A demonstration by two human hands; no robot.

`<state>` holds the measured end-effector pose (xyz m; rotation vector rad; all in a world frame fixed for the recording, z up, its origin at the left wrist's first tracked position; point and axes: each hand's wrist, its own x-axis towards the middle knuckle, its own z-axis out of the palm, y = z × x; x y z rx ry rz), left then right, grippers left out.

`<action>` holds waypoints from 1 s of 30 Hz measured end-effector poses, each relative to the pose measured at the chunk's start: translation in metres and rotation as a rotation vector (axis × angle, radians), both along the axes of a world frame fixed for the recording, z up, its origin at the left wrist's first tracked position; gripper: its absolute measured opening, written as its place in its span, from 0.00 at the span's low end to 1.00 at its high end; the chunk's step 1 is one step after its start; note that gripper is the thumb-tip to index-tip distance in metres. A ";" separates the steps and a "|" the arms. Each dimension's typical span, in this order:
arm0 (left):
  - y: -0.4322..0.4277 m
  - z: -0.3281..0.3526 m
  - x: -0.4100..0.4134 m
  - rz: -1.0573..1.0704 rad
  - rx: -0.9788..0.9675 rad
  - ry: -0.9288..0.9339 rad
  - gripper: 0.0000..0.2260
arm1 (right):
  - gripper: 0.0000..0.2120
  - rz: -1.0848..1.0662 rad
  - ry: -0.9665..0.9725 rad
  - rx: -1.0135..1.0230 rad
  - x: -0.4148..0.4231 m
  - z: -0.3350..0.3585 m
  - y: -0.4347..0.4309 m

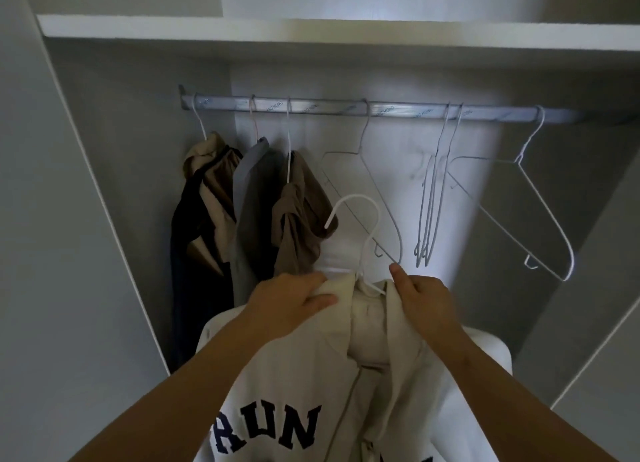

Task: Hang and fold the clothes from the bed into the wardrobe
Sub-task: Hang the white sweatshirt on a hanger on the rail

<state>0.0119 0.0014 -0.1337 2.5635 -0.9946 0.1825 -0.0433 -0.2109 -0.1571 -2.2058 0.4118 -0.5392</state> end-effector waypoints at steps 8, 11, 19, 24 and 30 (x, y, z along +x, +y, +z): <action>-0.044 -0.013 -0.009 -0.067 -0.218 0.213 0.08 | 0.27 0.102 0.277 0.183 -0.032 0.010 -0.036; -0.055 -0.022 -0.011 -0.038 -0.207 0.351 0.13 | 0.23 0.086 0.363 0.214 -0.048 0.004 -0.044; -0.081 -0.066 -0.018 0.155 -0.078 0.405 0.19 | 0.17 -0.068 0.417 0.340 -0.081 -0.008 -0.072; -0.108 -0.071 -0.023 0.157 -0.272 0.505 0.13 | 0.19 -0.172 0.386 0.412 -0.090 -0.014 -0.085; -0.116 -0.068 -0.018 0.201 -0.358 0.521 0.12 | 0.25 -0.209 0.395 0.561 -0.090 -0.018 -0.082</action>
